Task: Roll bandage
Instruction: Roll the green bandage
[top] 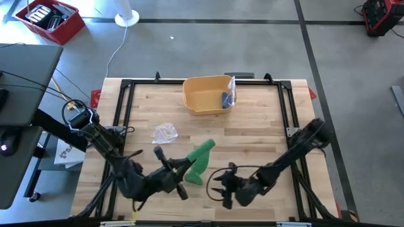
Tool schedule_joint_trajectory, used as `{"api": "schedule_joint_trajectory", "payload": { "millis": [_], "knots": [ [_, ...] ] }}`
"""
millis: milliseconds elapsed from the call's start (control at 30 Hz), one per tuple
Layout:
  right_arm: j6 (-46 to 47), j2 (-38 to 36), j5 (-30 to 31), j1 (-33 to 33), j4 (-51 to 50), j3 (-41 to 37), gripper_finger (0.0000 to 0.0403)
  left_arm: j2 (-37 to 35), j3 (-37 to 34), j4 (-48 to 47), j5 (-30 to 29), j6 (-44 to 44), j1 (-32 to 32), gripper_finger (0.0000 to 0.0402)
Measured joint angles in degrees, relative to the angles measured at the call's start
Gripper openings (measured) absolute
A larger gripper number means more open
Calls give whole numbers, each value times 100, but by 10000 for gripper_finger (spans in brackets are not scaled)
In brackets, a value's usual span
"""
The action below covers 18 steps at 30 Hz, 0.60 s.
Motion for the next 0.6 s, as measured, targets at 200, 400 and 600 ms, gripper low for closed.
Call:
{"api": "schedule_joint_trajectory", "payload": {
  "millis": [200,400,600],
  "knots": [
    [644,913,-202,-395,480,277,183,2,0,-401,-16,-414,62,5],
    [786,1301,-241,-861,580,553,183,4,0,-396,-12,-410,60,5],
    [749,1318,-592,-1176,366,552,108,4,0,-390,-13,-402,16,5]
  ]
}}
